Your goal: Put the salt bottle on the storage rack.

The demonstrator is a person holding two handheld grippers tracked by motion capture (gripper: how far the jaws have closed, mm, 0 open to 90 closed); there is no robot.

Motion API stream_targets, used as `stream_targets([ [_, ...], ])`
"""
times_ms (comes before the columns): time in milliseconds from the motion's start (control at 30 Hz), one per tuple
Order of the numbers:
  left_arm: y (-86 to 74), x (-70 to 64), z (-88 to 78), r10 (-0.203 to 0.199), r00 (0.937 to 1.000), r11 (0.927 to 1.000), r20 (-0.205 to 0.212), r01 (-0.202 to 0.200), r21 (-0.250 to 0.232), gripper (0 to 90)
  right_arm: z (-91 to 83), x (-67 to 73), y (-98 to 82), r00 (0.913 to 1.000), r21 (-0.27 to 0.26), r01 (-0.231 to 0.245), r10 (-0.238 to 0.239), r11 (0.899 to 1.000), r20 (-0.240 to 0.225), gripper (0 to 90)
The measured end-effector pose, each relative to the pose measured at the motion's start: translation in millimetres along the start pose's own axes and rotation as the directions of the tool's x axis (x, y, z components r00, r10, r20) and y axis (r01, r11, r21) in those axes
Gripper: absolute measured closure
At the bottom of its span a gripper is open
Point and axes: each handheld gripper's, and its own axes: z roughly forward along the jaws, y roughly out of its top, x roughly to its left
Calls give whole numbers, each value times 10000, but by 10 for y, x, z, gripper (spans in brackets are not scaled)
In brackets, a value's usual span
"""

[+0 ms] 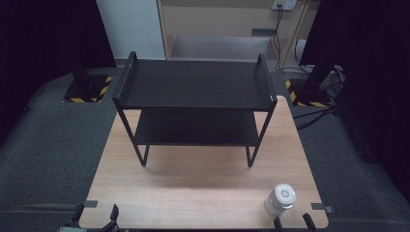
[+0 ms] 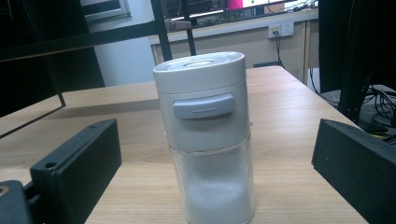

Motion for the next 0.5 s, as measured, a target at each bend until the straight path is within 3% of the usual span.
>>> stream_targets([
  [233,2,2,1,5,10000,10000,7,-5,20,17,95,47,-3,9997,-8,229,-229,9997,86,14],
  [500,-1,6,5,4,10000,10000,-37,-4,48,18,318,120,-20,9976,53,517,-519,9986,450,20],
])
